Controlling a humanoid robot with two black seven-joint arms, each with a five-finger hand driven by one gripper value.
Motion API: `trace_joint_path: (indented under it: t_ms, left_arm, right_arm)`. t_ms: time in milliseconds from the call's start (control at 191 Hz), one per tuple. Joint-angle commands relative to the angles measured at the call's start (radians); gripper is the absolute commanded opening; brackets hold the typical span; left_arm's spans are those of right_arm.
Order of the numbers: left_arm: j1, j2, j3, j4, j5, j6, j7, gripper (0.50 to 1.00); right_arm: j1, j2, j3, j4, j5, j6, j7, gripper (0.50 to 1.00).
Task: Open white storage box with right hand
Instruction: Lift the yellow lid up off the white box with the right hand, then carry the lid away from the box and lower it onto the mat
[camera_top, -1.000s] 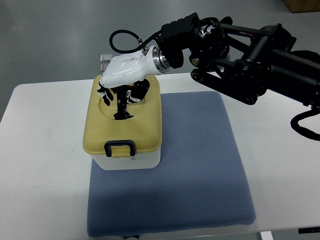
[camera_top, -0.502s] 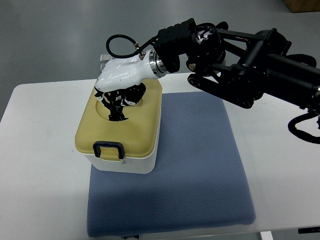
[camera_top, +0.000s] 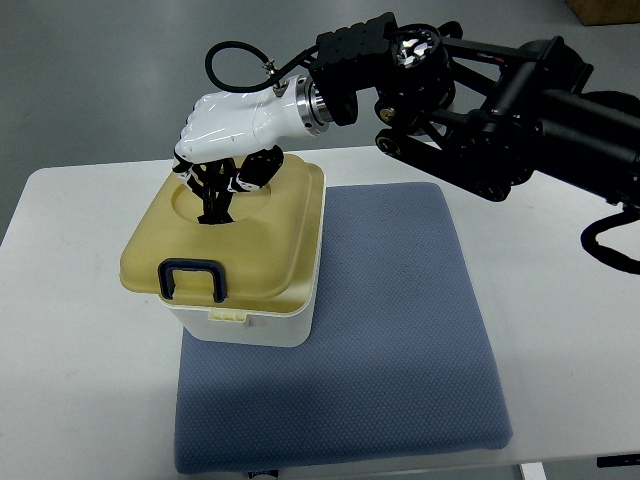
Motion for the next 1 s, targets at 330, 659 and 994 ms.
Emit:
trace_joint_path:
  t_ms: [330, 659, 994]
  left_arm:
    - [-0.001, 0.000, -0.002, -0.001, 0.000, 0.000, -0.001, 1.000]
    - [-0.001, 0.000, -0.002, -0.004, 0.000, 0.000, -0.001, 1.000]
    - [-0.001, 0.000, -0.002, -0.005, 0.000, 0.000, -0.001, 1.000]
  right_arm:
    - [0.014, -0.134, 0.005, -0.005, 0.076, -0.031, -0.007, 0.500]
    - [0.050, -0.230, 0.027, -0.013, 0.133, -0.062, -0.007, 0.500]
    - [0.008, -0.362, -0.003, -0.014, 0.128, -0.039, -0.010, 0.500]
